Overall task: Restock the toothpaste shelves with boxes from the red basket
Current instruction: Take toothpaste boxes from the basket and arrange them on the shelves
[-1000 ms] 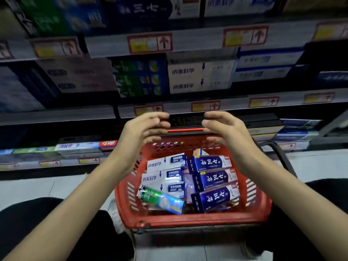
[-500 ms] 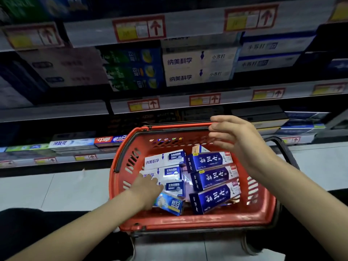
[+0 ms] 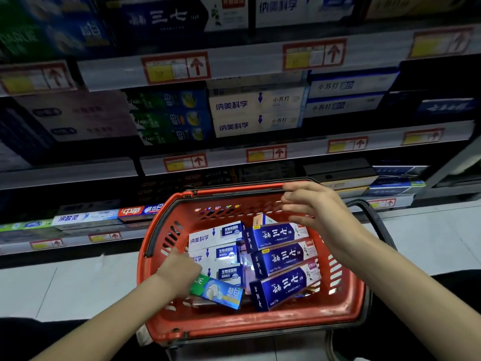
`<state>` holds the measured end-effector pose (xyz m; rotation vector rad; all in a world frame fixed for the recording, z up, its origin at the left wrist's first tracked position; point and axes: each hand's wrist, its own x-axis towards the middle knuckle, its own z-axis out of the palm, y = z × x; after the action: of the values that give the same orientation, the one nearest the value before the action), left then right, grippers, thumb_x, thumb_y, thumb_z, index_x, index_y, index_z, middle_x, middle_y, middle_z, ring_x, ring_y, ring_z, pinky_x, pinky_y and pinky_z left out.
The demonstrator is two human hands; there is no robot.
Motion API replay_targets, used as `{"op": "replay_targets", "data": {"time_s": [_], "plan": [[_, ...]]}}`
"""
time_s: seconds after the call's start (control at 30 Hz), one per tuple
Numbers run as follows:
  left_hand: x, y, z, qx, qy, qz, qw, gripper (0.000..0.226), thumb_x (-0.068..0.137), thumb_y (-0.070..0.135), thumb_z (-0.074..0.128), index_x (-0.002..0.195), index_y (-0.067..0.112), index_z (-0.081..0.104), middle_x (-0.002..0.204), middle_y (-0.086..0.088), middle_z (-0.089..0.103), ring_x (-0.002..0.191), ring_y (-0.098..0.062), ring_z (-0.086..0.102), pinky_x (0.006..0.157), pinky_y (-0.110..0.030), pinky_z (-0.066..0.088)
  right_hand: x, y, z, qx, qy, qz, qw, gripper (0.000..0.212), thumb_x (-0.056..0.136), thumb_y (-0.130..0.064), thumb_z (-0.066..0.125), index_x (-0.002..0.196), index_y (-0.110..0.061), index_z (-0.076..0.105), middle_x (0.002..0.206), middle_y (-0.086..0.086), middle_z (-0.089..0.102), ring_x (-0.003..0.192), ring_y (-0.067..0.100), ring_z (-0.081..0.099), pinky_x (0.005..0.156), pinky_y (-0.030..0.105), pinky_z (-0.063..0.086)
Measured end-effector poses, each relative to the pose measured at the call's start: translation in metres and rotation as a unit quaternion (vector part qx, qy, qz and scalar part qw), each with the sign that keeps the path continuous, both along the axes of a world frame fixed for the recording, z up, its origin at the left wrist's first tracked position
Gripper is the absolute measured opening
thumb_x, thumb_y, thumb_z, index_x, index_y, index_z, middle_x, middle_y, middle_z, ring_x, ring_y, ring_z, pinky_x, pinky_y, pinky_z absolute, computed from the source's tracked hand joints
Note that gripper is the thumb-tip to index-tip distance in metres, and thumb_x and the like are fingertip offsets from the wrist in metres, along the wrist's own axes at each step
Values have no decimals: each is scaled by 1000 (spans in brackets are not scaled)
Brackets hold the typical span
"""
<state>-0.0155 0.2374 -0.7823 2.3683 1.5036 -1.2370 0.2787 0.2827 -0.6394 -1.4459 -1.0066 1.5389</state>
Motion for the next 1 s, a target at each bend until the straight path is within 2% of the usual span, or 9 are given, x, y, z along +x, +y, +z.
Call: {"op": "replay_targets", "data": {"time_s": [0.1, 0.2, 0.33, 0.4, 0.5, 0.63, 0.77, 0.9, 1.0], "plan": [[0, 9, 34, -16, -44, 59, 997, 32, 85, 37, 68, 114, 24, 66, 117, 1, 68, 115, -25, 62, 95, -41, 42, -2, 2, 0, -11, -13, 1, 1000, 23, 90, -14, 71, 112, -18, 75, 103, 6, 79, 100, 22, 76, 86, 33, 61], [-3, 13, 80, -34, -123, 125, 984, 47, 74, 51, 77, 114, 28, 67, 113, 6, 68, 111, -20, 63, 80, -32, 47, -6, 4, 1, -15, -49, 14, 999, 19, 91, -15, 69, 110, -18, 75, 102, 4, 79, 100, 20, 75, 86, 32, 60], [-25, 10, 130, 52, -227, 155, 960, 56, 68, 62, 75, 117, 37, 66, 113, 14, 62, 106, -9, 61, 87, -32, 52, -13, 1, 5, -1, -93, 34, 995, 15, 92, -22, 70, 107, -22, 74, 107, -1, 76, 104, 15, 69, 93, 34, 55], [-31, 11, 148, 106, -337, 194, 915, 59, 65, 65, 77, 118, 41, 67, 108, 18, 61, 100, -1, 60, 87, -34, 52, -17, -1, 9, 18, -109, 45, 993, 16, 91, -31, 73, 107, -26, 73, 108, -7, 74, 106, 11, 66, 97, 35, 50], [-23, 12, 166, 192, -500, 231, 813, 50, 65, 55, 87, 111, 47, 68, 104, 21, 62, 96, 1, 62, 86, -33, 52, -23, 0, 13, 28, -94, 58, 994, 27, 90, -43, 73, 114, -31, 70, 110, -8, 75, 104, 9, 69, 93, 31, 53], [-9, 11, 175, 254, -612, 255, 704, 51, 66, 32, 94, 112, 39, 73, 109, 20, 66, 106, 1, 63, 93, -22, 47, -30, 3, 16, 3, 9, 45, 999, 34, 88, -38, 75, 117, -23, 72, 107, 0, 80, 98, 16, 77, 93, 35, 56], [-8, 11, 176, 260, -646, 278, 662, 56, 65, 30, 96, 115, 36, 73, 111, 22, 64, 108, 0, 63, 94, -18, 47, -38, 6, 24, 16, 105, 9, 994, 27, 87, -27, 75, 110, -14, 73, 107, 11, 79, 89, 20, 76, 86, 31, 56], [-5, 6, 180, 240, -667, 299, 638, 63, 69, 26, 94, 125, 41, 68, 120, 16, 64, 113, -1, 61, 102, -29, 50, -45, 4, 25, 50, 112, -23, 992, 30, 85, -30, 75, 110, -15, 76, 102, 6, 80, 84, 10, 74, 69, 18, 58], [-8, 2, 190, 205, -692, 344, 601, 72, 73, 24, 92, 134, 46, 59, 119, 10, 68, 107, -8, 69, 96, -37, 58, -47, 3, 26, 55, 137, -36, 988, 28, 85, -28, 74, 109, -14, 76, 97, 4, 80, 81, 9, 74, 68, 16, 59]]}}
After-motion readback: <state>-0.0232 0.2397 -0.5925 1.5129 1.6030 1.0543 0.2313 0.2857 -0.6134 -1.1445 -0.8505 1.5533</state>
